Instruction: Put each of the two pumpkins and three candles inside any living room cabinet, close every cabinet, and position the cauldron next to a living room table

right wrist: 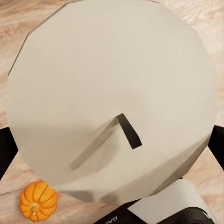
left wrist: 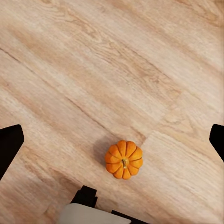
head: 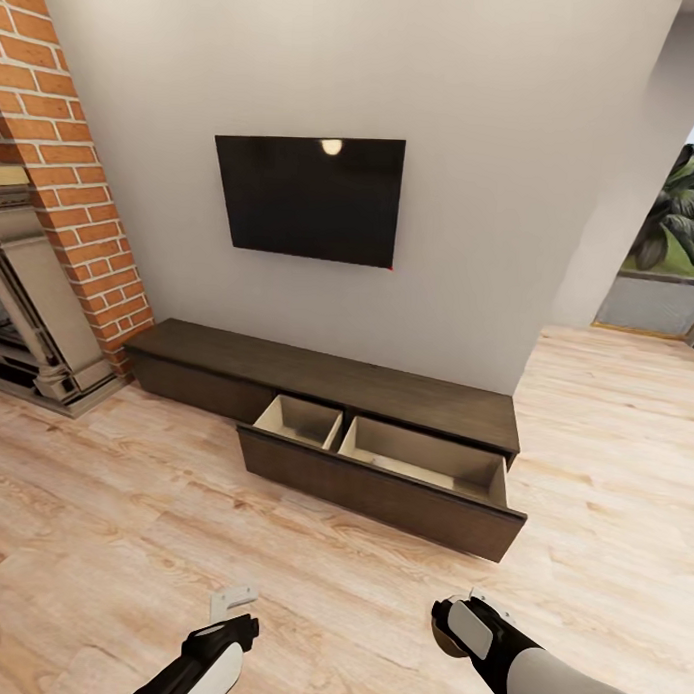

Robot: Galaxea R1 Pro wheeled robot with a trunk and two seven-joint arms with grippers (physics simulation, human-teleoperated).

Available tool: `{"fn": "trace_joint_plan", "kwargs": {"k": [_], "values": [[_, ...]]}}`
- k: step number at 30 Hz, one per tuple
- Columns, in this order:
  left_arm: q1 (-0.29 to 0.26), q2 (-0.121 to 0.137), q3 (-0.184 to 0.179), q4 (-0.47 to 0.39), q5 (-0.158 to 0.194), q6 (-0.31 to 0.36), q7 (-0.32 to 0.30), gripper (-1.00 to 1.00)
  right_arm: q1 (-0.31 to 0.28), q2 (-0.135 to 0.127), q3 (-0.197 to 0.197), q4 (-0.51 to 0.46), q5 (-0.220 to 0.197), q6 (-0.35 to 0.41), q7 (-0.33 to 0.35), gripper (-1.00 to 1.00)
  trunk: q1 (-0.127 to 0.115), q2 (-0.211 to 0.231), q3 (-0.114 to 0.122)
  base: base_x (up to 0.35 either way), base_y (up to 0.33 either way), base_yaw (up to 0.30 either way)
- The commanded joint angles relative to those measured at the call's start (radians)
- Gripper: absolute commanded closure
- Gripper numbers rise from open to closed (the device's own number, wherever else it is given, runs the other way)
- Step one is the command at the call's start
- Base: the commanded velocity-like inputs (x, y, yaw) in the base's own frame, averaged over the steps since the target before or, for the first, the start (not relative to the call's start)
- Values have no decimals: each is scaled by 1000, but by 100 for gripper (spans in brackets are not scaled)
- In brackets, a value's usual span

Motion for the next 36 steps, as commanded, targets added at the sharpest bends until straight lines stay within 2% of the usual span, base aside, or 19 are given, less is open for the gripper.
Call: {"fn": "trace_joint_plan", "kwargs": {"k": [1, 36], "values": [[-1, 1, -6, -2, 4, 4, 8, -100, -1, -1, 7, -2, -2, 6, -7, 100, 0, -1, -1, 0, -5, 0], [-1, 1, -6, -2, 4, 4, 8, -100, -1, -1, 7, -2, -2, 6, -7, 100, 0, -1, -1, -35, -49, 0]]}}
